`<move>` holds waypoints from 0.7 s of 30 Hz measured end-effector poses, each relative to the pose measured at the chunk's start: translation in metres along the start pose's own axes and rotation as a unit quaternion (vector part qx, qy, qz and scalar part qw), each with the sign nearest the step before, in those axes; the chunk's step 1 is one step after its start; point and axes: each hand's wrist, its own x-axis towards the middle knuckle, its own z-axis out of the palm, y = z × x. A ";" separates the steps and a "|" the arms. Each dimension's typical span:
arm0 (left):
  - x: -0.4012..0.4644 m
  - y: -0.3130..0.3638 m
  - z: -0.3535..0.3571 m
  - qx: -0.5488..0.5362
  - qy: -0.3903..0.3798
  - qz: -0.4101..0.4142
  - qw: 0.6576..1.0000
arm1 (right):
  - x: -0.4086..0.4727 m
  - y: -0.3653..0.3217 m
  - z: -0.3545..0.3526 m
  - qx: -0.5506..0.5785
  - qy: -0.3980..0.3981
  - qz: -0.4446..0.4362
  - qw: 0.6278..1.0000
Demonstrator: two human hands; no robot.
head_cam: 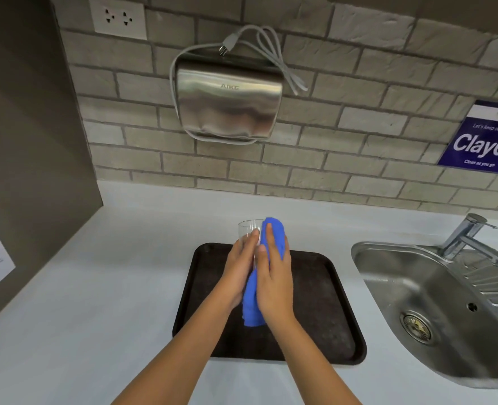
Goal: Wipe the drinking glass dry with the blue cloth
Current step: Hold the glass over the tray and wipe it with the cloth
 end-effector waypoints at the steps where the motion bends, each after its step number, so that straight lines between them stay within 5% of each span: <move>1: -0.002 0.001 0.001 -0.031 -0.008 -0.018 0.999 | 0.009 -0.001 -0.004 0.038 0.003 0.032 0.999; 5: -0.002 0.004 0.003 -0.057 -0.016 -0.055 0.997 | 0.038 -0.003 -0.021 0.158 -0.010 0.182 0.970; 10: 0.003 0.009 0.002 -0.119 -0.047 -0.065 0.990 | 0.006 -0.008 -0.009 0.024 -0.011 0.006 1.000; 12: 0.007 0.009 0.001 -0.126 -0.053 -0.063 0.989 | 0.007 -0.007 -0.010 0.056 -0.021 0.005 0.998; 17: 0.013 0.017 0.004 -0.103 -0.013 -0.074 0.992 | 0.027 -0.008 -0.026 0.246 -0.032 0.258 0.934; 21: 0.015 0.025 0.006 -0.147 0.005 -0.097 0.984 | 0.026 -0.004 -0.032 0.320 -0.064 0.301 0.896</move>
